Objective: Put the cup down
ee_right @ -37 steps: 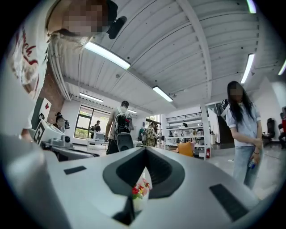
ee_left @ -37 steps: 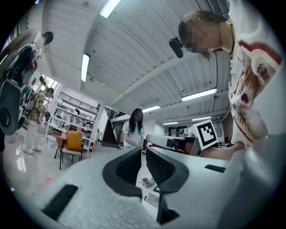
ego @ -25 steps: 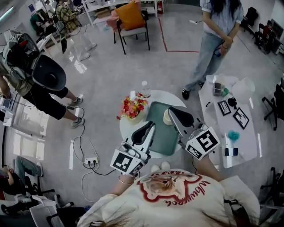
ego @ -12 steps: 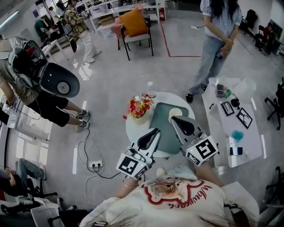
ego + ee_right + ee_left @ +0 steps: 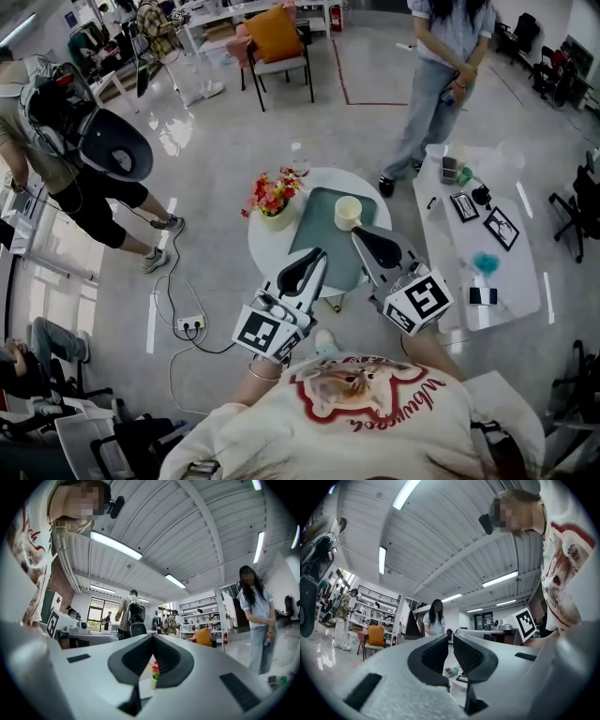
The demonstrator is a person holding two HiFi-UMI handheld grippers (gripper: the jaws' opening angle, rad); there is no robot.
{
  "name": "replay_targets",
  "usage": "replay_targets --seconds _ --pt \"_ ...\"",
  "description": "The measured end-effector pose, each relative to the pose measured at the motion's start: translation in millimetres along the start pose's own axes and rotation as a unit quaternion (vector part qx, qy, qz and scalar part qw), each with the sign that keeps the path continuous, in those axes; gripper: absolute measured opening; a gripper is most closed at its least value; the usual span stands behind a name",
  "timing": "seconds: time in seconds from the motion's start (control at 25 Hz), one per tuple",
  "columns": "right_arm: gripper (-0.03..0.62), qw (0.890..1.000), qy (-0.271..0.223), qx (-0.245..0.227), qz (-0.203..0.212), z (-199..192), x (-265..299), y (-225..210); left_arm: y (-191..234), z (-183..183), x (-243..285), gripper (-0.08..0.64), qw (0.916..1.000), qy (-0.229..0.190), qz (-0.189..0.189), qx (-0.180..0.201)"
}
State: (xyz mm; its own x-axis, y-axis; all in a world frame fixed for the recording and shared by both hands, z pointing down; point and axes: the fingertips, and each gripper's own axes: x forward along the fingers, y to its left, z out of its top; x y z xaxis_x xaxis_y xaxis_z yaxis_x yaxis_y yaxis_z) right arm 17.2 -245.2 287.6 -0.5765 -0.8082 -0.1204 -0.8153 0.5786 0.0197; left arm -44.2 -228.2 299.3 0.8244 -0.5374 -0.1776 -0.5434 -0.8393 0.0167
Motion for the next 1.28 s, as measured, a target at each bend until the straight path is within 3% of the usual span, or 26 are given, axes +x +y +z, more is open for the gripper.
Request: replay_targets --seconds 0.64,0.96,1.28 --pt "0.029 1.0 0.006 0.003 0.026 20 -153 62 -150 -7 -53 0.044 0.9989 -0.001 0.045 -0.014" --pt "0.029 0.999 0.006 0.01 0.037 29 -184 95 -185 6 -84 0.044 0.9986 0.001 0.052 -0.012" --pt "0.029 1.0 0.007 0.012 0.021 37 -202 119 -208 14 -104 0.044 0.9995 0.002 0.027 -0.018"
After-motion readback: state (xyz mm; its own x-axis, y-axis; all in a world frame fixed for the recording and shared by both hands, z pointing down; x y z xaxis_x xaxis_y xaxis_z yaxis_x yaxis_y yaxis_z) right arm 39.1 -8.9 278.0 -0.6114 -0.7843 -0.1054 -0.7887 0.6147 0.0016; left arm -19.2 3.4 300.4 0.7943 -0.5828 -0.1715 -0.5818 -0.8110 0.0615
